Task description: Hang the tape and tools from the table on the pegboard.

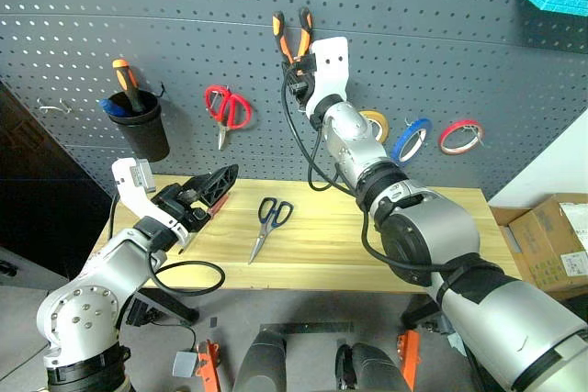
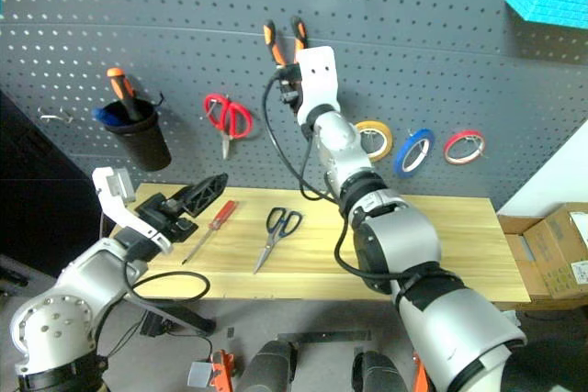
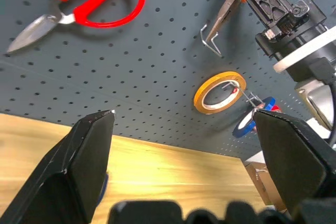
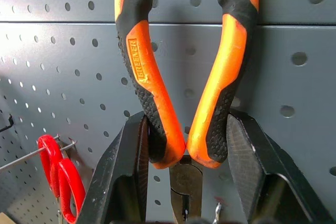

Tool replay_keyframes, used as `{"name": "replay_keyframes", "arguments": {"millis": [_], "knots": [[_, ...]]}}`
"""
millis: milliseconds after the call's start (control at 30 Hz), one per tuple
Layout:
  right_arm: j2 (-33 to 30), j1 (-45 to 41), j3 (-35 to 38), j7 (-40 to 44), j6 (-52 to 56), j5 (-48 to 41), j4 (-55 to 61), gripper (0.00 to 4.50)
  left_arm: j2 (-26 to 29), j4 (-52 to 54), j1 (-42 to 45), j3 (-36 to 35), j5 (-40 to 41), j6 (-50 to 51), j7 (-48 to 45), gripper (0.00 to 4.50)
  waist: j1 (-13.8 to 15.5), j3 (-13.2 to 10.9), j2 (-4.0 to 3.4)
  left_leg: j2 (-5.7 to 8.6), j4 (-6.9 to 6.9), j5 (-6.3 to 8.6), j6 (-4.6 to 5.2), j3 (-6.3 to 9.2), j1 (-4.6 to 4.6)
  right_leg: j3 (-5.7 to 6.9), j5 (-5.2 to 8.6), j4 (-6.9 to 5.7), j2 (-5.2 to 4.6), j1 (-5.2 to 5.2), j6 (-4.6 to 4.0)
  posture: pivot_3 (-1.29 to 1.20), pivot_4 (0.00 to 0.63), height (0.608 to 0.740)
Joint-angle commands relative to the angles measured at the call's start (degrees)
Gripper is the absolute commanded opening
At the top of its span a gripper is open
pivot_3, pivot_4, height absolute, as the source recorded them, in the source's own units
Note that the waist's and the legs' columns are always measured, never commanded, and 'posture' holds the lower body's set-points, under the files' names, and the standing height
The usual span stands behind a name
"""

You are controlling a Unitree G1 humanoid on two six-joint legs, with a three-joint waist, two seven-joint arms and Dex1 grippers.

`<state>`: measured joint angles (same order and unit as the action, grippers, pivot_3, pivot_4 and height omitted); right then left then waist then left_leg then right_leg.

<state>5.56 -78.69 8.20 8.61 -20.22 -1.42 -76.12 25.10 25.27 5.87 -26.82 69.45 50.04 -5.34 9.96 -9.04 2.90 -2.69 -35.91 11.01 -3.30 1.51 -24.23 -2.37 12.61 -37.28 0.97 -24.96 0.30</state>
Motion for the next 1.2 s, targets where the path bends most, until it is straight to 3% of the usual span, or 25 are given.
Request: {"name": "replay_keyframes", "arguments": {"millis": [33, 300, 800, 1200], "knots": [[-0.47, 2.01, -1.57, -0.32, -2.71, 2.1, 1.66, 1.69, 0.92, 2.64, 0.0, -0.39, 2.12, -0.84, 0.9, 4.5, 0.47, -0.02, -0.02, 0.0, 0.01, 0.0, 0.0, -0.01, 0.05, -0.01, 0.02, 0.02, 0.0, 0.04, 0.0, 0.48, 0.133, 0.74], [-2.53, -0.03, -0.86, -1.98, -4.3, 2.64, 2.24, 1.69, 1.05, -0.32, 2.6, 2.13, 1.13, -1.52, -0.17, 4.5, 1.73, -0.29, -0.28, 0.02, 0.01, 0.0, 0.0, 0.02, -0.17, 0.02, -0.01, 0.15, 0.0, -0.05, 0.05, 0.44, 0.124, 0.74], [-1.4, -4.14, 0.83, -2.3, -11.54, 0.37, 4.74, 1.69, 1.34, -3.09, 5.18, 3.37, -0.41, -2.4, -2.55, 4.5, 1.57, -0.29, -0.28, 0.01, 0.04, 0.0, 0.0, 0.0, -0.19, 0.02, -0.03, 0.2, 0.0, -0.06, 0.09, 0.42, 0.109, 0.74], [-3.55, 3.74, -4.09, -8.75, -12.19, 7.14, 2.67, 1.69, 1.97, -1.38, 3.66, 2.71, 1.07, -1.87, -1.8, 4.5, 1.6, -0.29, -0.27, 0.02, 0.02, 0.0, 0.0, -0.01, -0.2, 0.0, -0.02, 0.21, -0.03, -0.05, -0.02, 0.43, 0.122, 0.74]]}}
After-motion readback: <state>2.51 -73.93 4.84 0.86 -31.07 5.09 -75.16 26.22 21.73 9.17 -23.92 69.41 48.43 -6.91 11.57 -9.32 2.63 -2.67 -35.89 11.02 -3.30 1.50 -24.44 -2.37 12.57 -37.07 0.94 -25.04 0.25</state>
